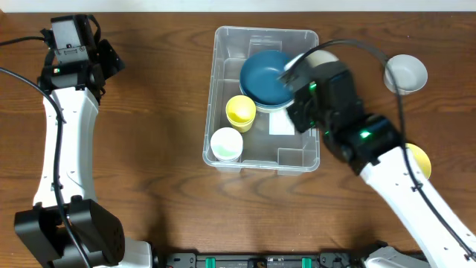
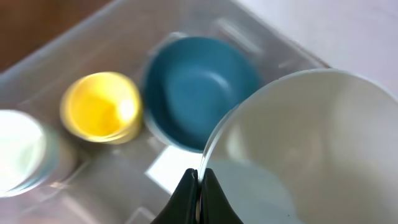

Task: Pack container
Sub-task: 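Carry the white bowl into the container's front-right and release, then move the right gripper over the yellow bowl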

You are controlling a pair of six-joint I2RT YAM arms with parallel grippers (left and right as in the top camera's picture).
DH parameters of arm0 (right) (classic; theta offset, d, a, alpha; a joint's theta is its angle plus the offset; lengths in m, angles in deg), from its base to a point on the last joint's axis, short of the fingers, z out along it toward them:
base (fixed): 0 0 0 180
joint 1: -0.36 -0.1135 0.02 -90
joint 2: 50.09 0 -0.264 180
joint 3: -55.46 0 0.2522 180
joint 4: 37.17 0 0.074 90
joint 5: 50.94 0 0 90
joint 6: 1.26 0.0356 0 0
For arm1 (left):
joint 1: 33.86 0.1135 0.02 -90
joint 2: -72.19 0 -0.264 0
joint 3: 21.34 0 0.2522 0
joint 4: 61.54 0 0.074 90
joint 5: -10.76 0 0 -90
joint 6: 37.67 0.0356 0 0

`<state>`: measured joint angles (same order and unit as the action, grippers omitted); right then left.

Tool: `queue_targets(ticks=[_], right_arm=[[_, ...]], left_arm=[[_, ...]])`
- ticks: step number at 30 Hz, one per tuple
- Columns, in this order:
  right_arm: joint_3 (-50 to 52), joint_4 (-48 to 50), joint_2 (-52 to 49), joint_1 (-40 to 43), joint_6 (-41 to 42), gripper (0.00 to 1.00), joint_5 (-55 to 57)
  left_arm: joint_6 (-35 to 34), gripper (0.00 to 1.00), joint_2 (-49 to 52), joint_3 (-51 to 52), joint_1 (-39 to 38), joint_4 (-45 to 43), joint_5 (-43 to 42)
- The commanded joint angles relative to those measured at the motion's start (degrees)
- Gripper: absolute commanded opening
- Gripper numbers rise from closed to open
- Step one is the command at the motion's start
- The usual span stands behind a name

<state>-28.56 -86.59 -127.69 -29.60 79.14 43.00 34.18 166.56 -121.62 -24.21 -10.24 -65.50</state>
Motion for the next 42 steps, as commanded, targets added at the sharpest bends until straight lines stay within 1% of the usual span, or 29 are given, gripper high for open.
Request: queue_targets(ticks=[1, 7, 10, 13, 21, 23, 24, 25, 26, 27, 29, 34, 38, 42], right_arm=[[-1.3, -1.4, -1.9, -3.9, 1.4, 0.01, 0.1], [-1.3, -6.2, -5.5, -8.9, 3.0, 0.01, 0.1], [-1.3, -8.9, -7.3, -10.4, 5.4, 0.01, 0.1], [-1.3, -10.8, -9.0, -11.0, 7.4, 0.01, 0.1], [-1.3, -11.1, -12.2, -10.9, 7.5, 0.01, 0.1], [-1.3, -10.7, -12.5, -10.9, 7.5, 0.06, 0.1], [-1.3, -10.5, -12.5, -10.9, 7.4, 0.18, 0.1], [-1.3, -10.3, -12.5, -10.9, 7.4, 0.39, 0.1], [-1.3, -10.1, -12.5, -10.9, 7.4, 0.49, 0.1], [-1.3, -9.7, -12.5, -10.9, 7.4, 0.53, 0.1], [-1.3, -8.8, -12.4, -10.9, 7.4, 0.55, 0.1], [-3.1, -8.0, -10.6, -10.4, 7.4, 0.56, 0.7], [-6.1, -9.8, -8.1, -8.0, 7.5, 0.56, 2.3], [-9.0, -13.5, -5.0, -3.7, 7.8, 0.55, 5.6]], left_arm=[[0.1, 0.98, -0.8, -0.7, 0.2, 0.2, 0.7], [0.1, 0.98, -0.8, -0.7, 0.2, 0.2, 0.7], [0.1, 0.98, -0.8, -0.7, 0.2, 0.2, 0.7], [0.1, 0.98, -0.8, -0.7, 0.2, 0.2, 0.7], [0.1, 0.98, -0.8, -0.7, 0.2, 0.2, 0.7], [0.1, 0.98, -0.8, -0.7, 0.2, 0.2, 0.7], [0.1, 0.98, -0.8, -0.7, 0.2, 0.2, 0.7], [0.1, 0.98, -0.8, -0.7, 0.2, 0.2, 0.7], [0.1, 0.98, -0.8, -0.7, 0.2, 0.2, 0.7], [0.1, 0.98, -0.8, -0.7, 0.2, 0.2, 0.7], [0.1, 0.98, -0.8, -0.7, 0.2, 0.2, 0.7], [0.1, 0.98, -0.8, -0.7, 0.2, 0.2, 0.7], [0.1, 0.98, -0.8, -0.7, 0.2, 0.2, 0.7], [0.1, 0.98, -0.8, -0.7, 0.2, 0.2, 0.7]])
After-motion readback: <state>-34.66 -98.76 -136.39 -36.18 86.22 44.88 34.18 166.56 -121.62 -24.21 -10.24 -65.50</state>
